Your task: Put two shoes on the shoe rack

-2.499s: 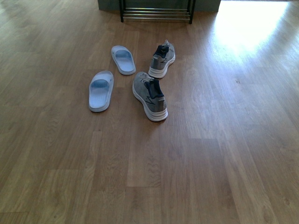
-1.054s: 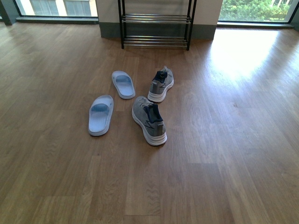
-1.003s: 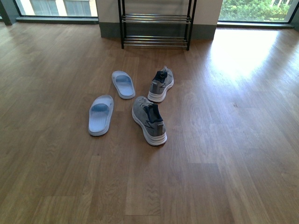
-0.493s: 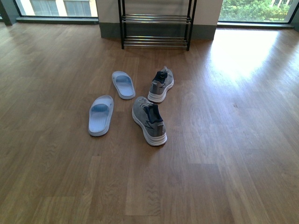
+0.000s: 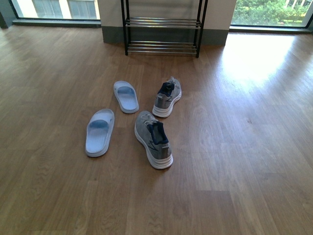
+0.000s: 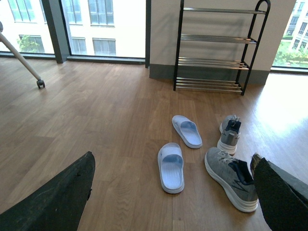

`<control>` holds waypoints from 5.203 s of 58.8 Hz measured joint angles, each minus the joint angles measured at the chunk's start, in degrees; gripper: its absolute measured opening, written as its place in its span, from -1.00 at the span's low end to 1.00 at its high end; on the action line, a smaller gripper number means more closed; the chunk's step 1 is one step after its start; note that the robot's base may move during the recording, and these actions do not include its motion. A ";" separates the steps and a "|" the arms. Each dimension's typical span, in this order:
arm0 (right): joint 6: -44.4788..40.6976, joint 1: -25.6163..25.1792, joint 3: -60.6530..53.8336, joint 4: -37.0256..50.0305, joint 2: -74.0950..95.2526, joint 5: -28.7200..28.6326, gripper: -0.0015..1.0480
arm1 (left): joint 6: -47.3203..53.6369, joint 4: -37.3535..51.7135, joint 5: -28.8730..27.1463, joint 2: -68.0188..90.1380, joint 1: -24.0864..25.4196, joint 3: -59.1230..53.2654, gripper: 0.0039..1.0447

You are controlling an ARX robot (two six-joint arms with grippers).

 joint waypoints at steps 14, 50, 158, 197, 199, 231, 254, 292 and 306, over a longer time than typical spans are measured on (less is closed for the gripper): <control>0.00 0.00 0.00 0.00 0.00 0.02 0.82 | 0.00 0.00 0.13 0.00 0.00 0.00 0.83; 0.00 0.02 0.00 0.00 0.00 0.35 0.82 | 0.00 0.02 0.17 0.00 0.00 0.00 0.83; 0.00 0.00 0.00 0.00 0.02 0.20 0.82 | -39.91 8.70 -0.20 143.77 -17.40 64.54 0.83; 0.00 0.00 0.00 0.00 0.02 0.20 0.82 | -34.12 5.62 -3.87 163.12 -19.17 83.62 0.80; 0.00 0.00 0.00 0.00 0.02 0.17 0.82 | -33.09 5.88 -5.44 163.14 -19.28 83.67 0.70; 0.00 0.00 0.00 0.00 0.02 0.20 0.82 | -24.98 9.46 -8.79 159.86 -20.37 80.59 -0.98; 0.00 0.00 0.00 0.00 0.02 0.17 0.82 | -24.70 9.46 -8.83 159.86 -20.35 80.56 -0.98; 0.00 0.00 0.00 0.00 0.02 0.17 0.82 | -29.90 18.40 -9.99 159.32 -20.65 76.61 -0.98; 0.00 0.00 0.00 0.00 0.02 0.20 0.82 | -33.31 21.55 -10.21 151.49 -21.68 68.48 -0.98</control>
